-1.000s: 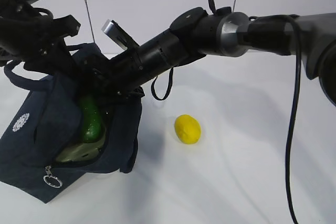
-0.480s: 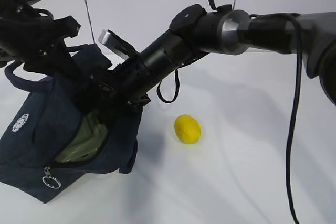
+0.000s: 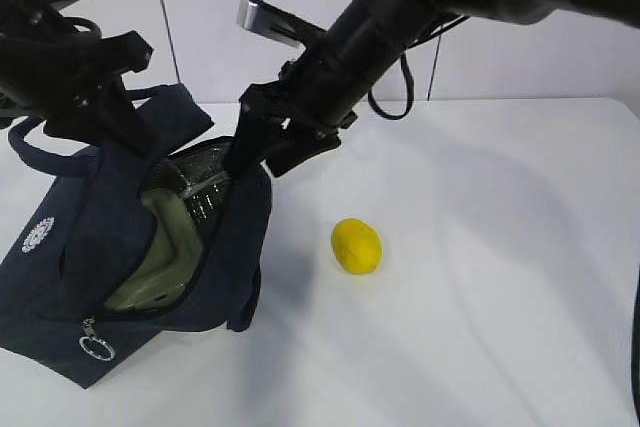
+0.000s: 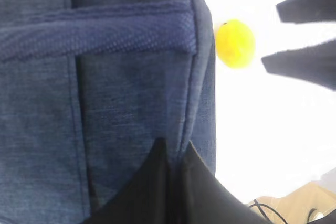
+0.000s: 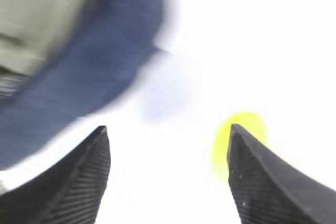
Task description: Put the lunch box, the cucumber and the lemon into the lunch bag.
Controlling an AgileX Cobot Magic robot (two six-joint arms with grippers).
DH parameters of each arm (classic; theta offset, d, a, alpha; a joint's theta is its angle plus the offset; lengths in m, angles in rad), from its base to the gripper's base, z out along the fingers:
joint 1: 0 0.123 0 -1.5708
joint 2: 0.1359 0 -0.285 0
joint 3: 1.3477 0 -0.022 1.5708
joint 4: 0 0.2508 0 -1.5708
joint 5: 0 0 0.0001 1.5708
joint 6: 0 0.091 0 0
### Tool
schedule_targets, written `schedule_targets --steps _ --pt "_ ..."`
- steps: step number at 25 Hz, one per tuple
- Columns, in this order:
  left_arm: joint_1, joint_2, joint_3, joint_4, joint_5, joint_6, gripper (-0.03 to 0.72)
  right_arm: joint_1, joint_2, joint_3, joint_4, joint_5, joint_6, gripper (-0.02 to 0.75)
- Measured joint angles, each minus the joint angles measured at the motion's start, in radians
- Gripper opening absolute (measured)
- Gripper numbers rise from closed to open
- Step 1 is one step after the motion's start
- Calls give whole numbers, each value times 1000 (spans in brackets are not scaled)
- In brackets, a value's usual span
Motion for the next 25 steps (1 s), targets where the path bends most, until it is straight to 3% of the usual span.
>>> schedule_targets --steps 5,11,16,25 --pt "0 0 0 2 0 0 -1 -2 -41 0 -247 10 79 503" --pt "0 0 0 2 0 11 -1 -2 -41 0 -451 13 150 503" --pt "0 0 0 2 0 13 -1 -2 -41 0 -552 13 211 504" --pt "0 0 0 2 0 16 -1 10 24 27 -592 13 292 503"
